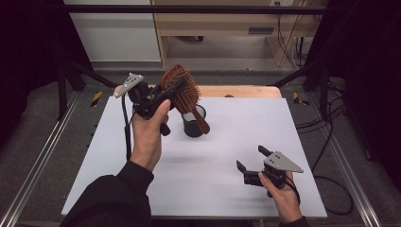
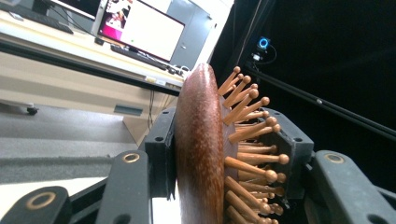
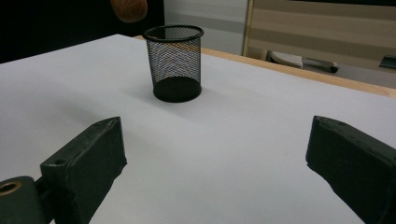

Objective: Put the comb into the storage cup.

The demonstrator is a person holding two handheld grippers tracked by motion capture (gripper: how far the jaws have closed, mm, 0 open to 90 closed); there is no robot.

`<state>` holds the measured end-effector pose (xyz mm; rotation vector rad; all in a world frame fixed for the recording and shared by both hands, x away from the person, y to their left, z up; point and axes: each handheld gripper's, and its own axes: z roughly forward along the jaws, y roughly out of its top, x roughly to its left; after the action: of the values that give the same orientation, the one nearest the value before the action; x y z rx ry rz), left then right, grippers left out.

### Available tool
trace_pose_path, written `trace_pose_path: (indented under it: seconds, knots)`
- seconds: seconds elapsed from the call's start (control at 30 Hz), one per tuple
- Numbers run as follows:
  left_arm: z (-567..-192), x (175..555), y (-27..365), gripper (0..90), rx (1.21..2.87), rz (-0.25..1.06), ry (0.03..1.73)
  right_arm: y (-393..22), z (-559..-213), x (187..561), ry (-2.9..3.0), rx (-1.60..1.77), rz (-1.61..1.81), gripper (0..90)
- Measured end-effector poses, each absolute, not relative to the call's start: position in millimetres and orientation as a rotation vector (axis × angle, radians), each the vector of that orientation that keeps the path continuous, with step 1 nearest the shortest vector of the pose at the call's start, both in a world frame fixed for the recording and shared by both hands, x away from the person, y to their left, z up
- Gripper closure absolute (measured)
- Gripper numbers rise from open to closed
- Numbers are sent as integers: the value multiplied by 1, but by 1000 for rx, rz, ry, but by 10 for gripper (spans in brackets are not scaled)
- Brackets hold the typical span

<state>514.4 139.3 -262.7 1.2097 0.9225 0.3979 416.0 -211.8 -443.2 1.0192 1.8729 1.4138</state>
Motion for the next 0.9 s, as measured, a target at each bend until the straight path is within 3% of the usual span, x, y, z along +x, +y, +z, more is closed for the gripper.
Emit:
trace_pose_path:
  seconds: [0.9]
  knots:
    - [-257, 554, 134, 508, 1200, 489, 941, -219, -444, 420, 1822, 1007, 1423, 45]
